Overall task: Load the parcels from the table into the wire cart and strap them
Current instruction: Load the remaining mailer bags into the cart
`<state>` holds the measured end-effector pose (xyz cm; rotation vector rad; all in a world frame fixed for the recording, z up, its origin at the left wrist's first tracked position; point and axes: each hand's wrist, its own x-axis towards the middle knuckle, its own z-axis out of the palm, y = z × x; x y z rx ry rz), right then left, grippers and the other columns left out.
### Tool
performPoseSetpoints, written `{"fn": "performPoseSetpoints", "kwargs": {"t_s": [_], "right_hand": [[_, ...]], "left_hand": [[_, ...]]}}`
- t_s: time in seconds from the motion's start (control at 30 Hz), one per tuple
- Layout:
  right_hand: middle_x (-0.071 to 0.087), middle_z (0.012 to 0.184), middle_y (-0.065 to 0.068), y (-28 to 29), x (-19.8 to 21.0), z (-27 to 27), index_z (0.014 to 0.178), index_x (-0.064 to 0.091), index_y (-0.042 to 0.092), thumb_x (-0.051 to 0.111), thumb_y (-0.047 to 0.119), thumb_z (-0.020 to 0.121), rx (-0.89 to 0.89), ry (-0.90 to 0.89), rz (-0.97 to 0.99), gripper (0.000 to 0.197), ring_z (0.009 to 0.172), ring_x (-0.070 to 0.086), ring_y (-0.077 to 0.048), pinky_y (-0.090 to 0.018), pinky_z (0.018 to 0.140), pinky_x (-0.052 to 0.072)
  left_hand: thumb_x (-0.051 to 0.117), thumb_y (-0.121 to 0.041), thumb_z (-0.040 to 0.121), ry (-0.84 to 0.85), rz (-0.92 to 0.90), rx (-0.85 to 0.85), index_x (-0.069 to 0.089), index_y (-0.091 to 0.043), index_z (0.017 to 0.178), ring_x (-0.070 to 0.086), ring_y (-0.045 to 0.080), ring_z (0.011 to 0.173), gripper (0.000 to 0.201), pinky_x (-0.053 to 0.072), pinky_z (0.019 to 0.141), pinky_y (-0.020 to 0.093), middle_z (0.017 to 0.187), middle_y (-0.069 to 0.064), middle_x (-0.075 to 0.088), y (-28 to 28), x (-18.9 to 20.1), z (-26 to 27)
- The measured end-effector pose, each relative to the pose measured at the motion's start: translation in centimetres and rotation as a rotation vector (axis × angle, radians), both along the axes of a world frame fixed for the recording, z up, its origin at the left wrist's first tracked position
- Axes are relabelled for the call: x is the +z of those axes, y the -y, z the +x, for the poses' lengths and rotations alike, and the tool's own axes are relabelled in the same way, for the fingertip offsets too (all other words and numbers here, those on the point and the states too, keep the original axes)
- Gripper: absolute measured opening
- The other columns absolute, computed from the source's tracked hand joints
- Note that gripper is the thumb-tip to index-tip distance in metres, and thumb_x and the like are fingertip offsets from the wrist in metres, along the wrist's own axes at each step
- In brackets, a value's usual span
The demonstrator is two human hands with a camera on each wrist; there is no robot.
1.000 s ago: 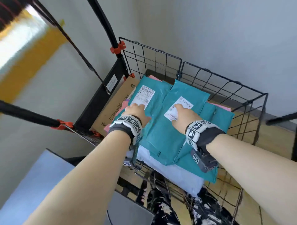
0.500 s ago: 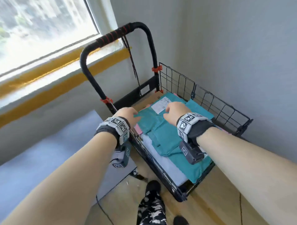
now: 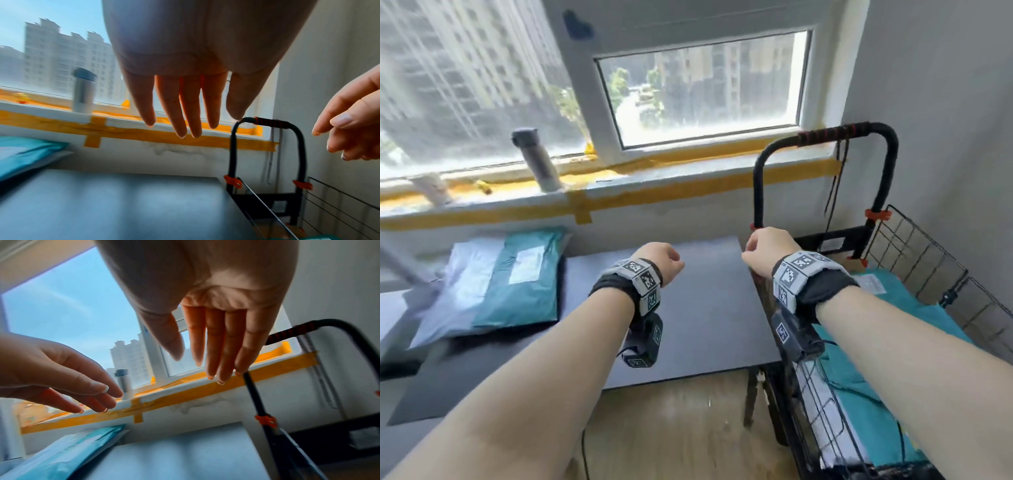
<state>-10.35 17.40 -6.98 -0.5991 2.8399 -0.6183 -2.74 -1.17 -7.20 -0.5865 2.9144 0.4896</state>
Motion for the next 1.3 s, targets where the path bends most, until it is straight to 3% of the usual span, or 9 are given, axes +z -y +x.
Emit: {"fn": "performPoseSetpoints", "kwargs": {"t_s": [0.17,0.37,0.47,0.63,0.73,0.87,1.07,1.17,1.3], "right_hand": [[0.066,0.111,-0.003,10.5,1.5,3.4,0.106,0.068,0.016,0.053,0.02,0.087,0.137,-0.007,-0.035,0.024,0.107,0.059,-0.023,-0.027,0.083,0.045],[0.068,0.11,-0.004,24.1,-0.5,8.5,0.103,0.069,0.015,0.054,0.023,0.088,0.258,0.05,-0.004,0.023,0.106,0.06,-0.023,-0.026,0.083,0.045],[0.069,0.108,-0.005,29.7,-1.4,10.4,0.102,0.07,0.014,0.055,0.024,0.087,0.273,0.083,-0.004,0.023,0.105,0.06,-0.024,-0.027,0.085,0.047],[0.071,0.106,-0.006,36.6,-2.6,11.5,0.101,0.072,0.011,0.057,0.022,0.086,0.264,0.148,0.016,0.024,0.102,0.063,-0.025,-0.027,0.083,0.049],[0.07,0.108,-0.007,39.7,-3.8,11.1,0.104,0.071,0.01,0.059,0.023,0.087,0.245,0.2,0.019,0.024,0.102,0.063,-0.024,-0.027,0.082,0.048],[0.07,0.106,-0.018,43.7,-6.2,9.7,0.107,0.069,-0.001,0.06,0.023,0.084,0.23,0.274,0.024,0.035,0.083,0.067,-0.032,-0.038,0.085,0.054],[0.062,0.094,-0.017,49.9,-10.5,5.1,0.114,0.06,-0.007,0.069,0.031,0.081,0.155,0.557,-0.086,0.051,0.098,0.064,-0.033,-0.051,0.088,0.052],[0.052,0.081,-0.008,52.3,-12.3,3.0,0.099,0.053,-0.002,0.074,0.031,0.079,0.07,0.698,-0.087,0.044,0.095,0.062,-0.031,-0.049,0.089,0.053],[0.05,0.079,-0.008,54.1,-14.0,1.1,0.097,0.05,0.004,0.077,0.018,0.078,-0.068,0.895,-0.136,0.036,0.066,0.058,-0.021,-0.045,0.08,0.058]], "left_hand": [[0.051,-0.029,0.093,-0.051,-0.007,0.14,0.069,-0.012,0.099,0.06,0.025,0.101,0.025,0.047,0.09,0.028,0.112,0.01,0.068,9.3,0.8,6.2],[0.052,-0.029,0.092,-0.045,0.002,0.272,0.069,-0.015,0.11,0.06,0.021,0.109,0.028,0.046,0.091,0.026,0.114,0.004,0.068,21.5,0.2,13.4],[0.053,-0.03,0.093,-0.058,0.017,0.32,0.069,-0.017,0.103,0.059,0.022,0.111,0.023,0.046,0.093,0.027,0.107,0.006,0.067,27.3,0.1,16.1],[0.054,-0.028,0.093,-0.072,0.06,0.389,0.066,-0.011,0.117,0.058,0.02,0.115,0.032,0.043,0.096,0.025,0.122,0.006,0.065,34.0,-1.1,18.6],[0.054,-0.029,0.093,-0.057,0.093,0.421,0.066,-0.012,0.117,0.058,0.02,0.114,0.032,0.042,0.094,0.023,0.121,0.006,0.065,36.9,-2.8,18.9],[0.055,-0.033,0.092,0.004,0.135,0.478,0.064,-0.014,0.12,0.057,0.018,0.115,0.035,0.041,0.094,0.022,0.124,0.003,0.064,40.5,-5.4,18.2],[0.055,-0.032,0.092,0.103,0.161,0.593,0.06,-0.014,0.124,0.057,0.017,0.117,0.038,0.04,0.097,0.023,0.127,0.003,0.062,45.5,-7.9,15.7],[0.055,-0.034,0.092,0.164,0.187,0.635,0.056,-0.015,0.129,0.057,0.017,0.117,0.042,0.04,0.097,0.022,0.131,0.003,0.059,47.4,-9.3,13.9],[0.057,-0.038,0.09,0.242,0.153,0.663,0.049,-0.015,0.135,0.048,0.02,0.128,0.051,0.037,0.105,0.029,0.139,0.004,0.051,48.9,-11.5,12.4]]}}
